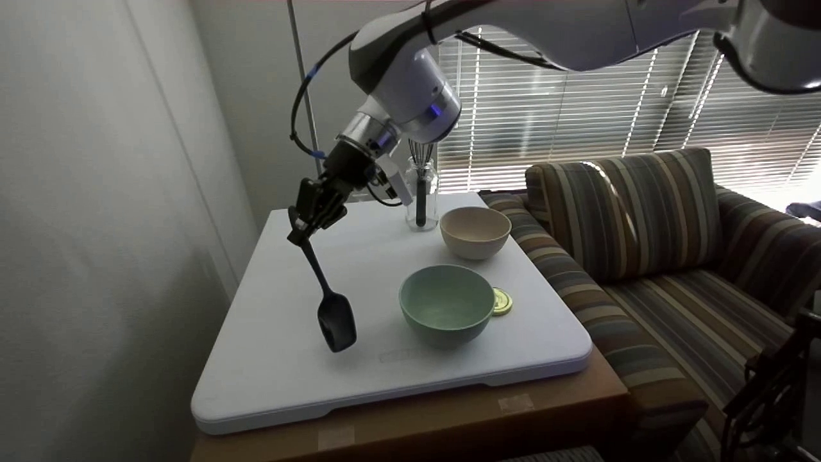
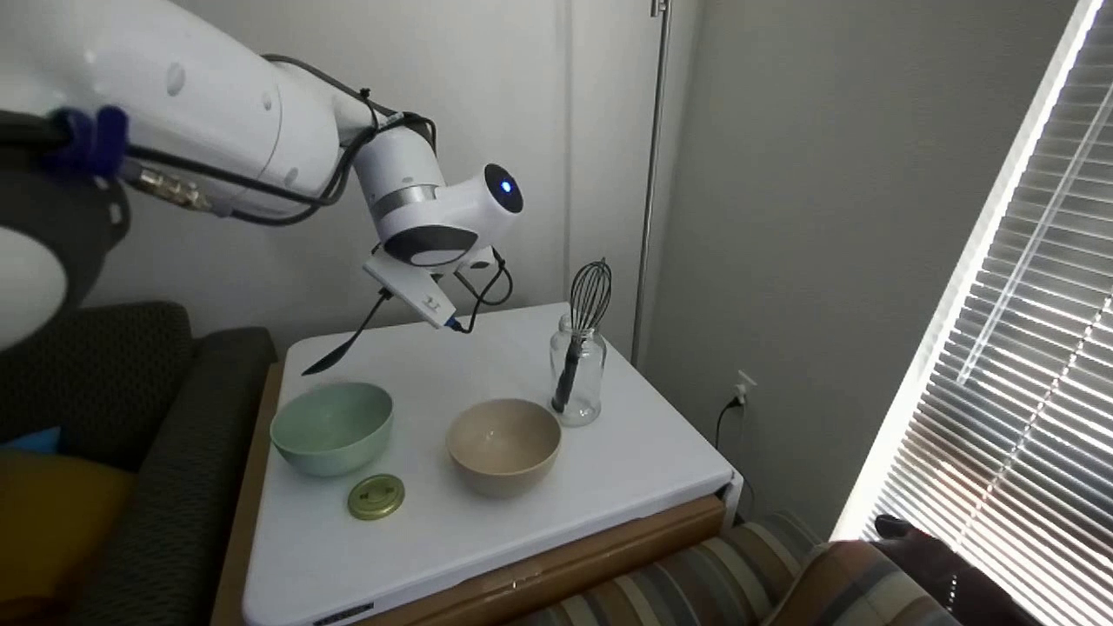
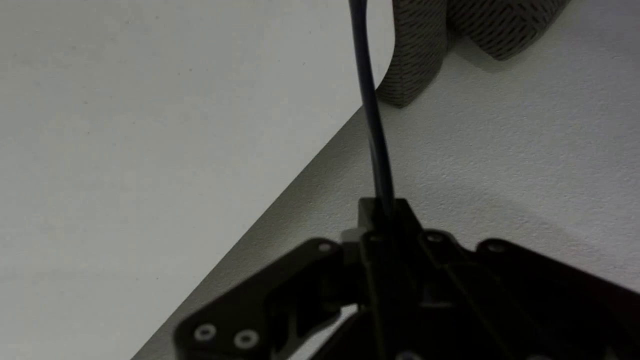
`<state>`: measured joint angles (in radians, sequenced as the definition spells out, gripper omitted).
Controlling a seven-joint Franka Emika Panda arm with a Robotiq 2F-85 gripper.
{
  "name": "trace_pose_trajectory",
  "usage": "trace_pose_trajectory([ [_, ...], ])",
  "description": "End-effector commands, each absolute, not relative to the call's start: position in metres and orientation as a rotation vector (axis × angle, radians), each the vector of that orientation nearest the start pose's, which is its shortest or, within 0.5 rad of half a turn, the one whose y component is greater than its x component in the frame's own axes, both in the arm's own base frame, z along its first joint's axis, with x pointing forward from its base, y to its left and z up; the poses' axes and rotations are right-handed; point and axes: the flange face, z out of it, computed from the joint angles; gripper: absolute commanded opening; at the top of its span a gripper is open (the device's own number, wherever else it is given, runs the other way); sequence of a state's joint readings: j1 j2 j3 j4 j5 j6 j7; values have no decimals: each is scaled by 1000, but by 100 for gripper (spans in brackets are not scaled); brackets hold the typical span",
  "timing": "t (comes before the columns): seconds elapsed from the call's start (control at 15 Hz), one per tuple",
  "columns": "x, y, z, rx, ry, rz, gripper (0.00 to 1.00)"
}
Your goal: Put the spoon on the table
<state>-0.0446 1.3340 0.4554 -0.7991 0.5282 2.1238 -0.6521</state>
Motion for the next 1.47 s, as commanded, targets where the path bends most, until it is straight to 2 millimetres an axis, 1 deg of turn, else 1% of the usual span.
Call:
trace_pose_trajectory([
  [0.0, 785, 172, 125, -2129, -430, -272, 2],
  [0.13, 785, 171, 116, -2123, -415, -272, 2],
  [0.33, 785, 165, 110, -2139, -406, -262, 2],
  [0.4, 786, 164, 108, -2146, -408, -266, 13],
  [0.47, 787, 163, 111, -2154, -416, -268, 34],
  [0.6, 787, 161, 115, -2159, -431, -274, 46],
  [0.67, 788, 161, 118, -2162, -437, -279, 55],
  [0.87, 791, 163, 126, -2173, -461, -300, 76],
  [1.07, 796, 171, 144, -2204, -528, -346, 97],
  [1.2, 800, 177, 163, -2234, -592, -381, 100],
  [1.27, 800, 181, 172, -2245, -618, -383, 100],
  [1.4, 801, 190, 196, -2293, -728, -391, 100],
])
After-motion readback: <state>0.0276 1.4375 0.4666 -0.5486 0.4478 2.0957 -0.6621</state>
